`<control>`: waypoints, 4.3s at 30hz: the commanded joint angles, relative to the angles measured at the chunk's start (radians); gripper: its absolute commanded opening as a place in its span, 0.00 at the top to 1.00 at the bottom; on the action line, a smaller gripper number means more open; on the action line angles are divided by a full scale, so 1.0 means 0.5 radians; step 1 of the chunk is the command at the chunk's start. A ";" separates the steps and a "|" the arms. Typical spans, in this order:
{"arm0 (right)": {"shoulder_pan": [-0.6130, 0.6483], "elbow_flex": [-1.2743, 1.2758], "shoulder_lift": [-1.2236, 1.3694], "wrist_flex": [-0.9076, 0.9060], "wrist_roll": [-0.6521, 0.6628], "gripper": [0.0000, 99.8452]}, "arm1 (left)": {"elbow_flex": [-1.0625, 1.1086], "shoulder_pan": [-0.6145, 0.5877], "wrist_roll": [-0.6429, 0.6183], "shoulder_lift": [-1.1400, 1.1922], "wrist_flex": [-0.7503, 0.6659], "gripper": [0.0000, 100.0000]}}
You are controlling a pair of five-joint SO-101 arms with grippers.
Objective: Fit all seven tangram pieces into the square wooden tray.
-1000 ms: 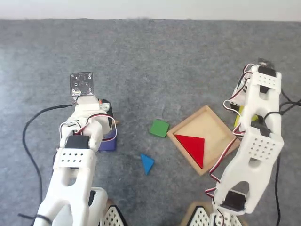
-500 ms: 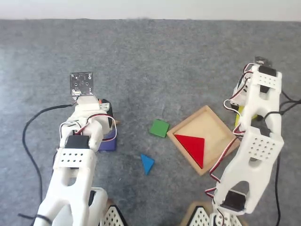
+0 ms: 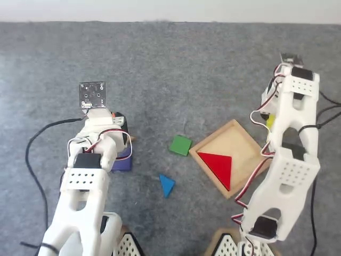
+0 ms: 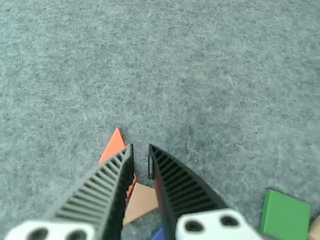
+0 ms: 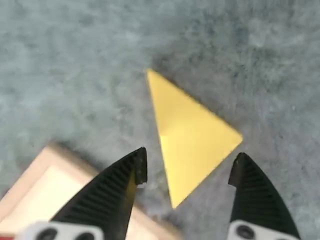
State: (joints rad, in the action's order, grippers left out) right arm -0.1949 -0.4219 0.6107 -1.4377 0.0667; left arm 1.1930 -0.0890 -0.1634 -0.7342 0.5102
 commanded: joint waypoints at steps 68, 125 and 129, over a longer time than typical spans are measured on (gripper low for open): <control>-0.041 0.114 -0.364 -0.183 -0.218 0.62 | -0.014 0.006 0.021 0.003 -0.055 0.95; -0.057 -0.123 0.256 0.133 0.675 0.66 | -0.014 0.006 0.021 0.003 -0.055 0.95; -0.041 -0.123 0.311 0.143 0.678 0.66 | -0.014 0.006 0.021 0.003 -0.055 0.95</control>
State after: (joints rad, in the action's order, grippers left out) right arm -0.2179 -0.4588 0.7656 -1.3825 0.3936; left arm 1.1930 -0.0890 -0.1634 -0.7342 0.5102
